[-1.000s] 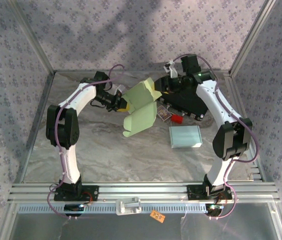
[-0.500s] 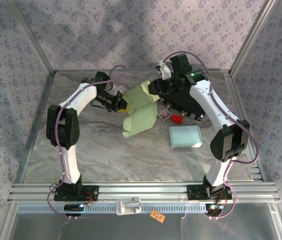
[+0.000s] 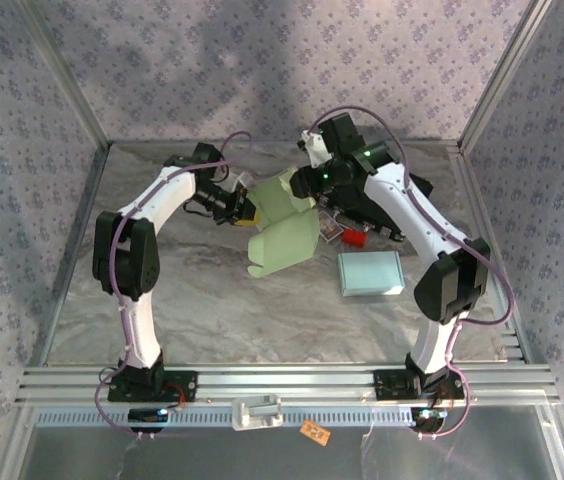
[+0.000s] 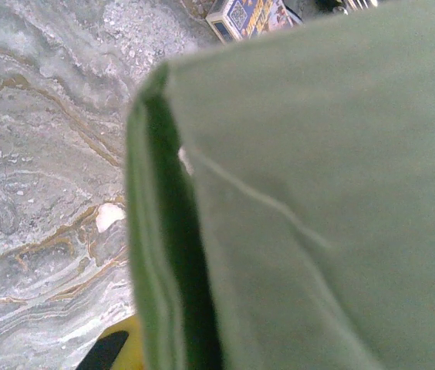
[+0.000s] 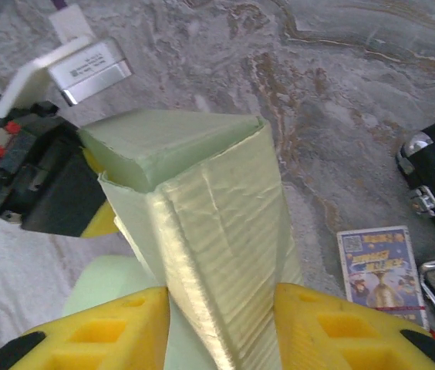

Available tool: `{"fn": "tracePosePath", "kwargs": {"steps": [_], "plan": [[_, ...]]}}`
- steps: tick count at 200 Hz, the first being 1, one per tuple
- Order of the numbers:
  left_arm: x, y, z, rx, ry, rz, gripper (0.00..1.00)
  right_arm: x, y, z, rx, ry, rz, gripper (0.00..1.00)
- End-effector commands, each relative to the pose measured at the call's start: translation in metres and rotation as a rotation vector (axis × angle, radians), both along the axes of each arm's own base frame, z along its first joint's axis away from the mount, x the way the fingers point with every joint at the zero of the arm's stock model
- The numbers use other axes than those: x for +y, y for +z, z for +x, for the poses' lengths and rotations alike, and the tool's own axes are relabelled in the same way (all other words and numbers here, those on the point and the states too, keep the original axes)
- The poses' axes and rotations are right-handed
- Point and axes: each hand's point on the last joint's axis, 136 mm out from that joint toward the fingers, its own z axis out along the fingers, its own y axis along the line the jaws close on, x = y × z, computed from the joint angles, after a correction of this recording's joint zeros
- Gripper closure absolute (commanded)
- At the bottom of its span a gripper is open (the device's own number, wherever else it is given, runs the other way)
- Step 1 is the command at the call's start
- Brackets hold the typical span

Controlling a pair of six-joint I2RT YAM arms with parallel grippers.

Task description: Fold the paper box

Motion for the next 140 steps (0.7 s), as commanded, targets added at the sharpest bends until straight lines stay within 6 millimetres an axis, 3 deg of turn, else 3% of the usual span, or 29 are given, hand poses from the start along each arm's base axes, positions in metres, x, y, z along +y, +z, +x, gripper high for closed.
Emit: {"fn": "tracePosePath", "kwargs": {"steps": [1,52,98,140], "plan": [[-0.005,0.031,-0.007,-0.048,-0.013,-0.019,1.0,-0.006,-0.007,0.005,-0.039,-0.029,-0.122,0.6],[-0.006,0.031,-0.012,-0.043,-0.011,0.005,1.0,-0.021,-0.016,0.017,-0.119,-0.156,-0.378,0.71],[-0.01,0.036,-0.013,-0.033,0.007,0.029,1.0,-0.028,-0.021,0.018,-0.174,-0.236,-0.622,1.0],[-0.014,0.039,-0.016,-0.029,0.009,0.043,1.0,-0.031,-0.025,0.019,-0.169,-0.259,-0.671,1.0]]}}
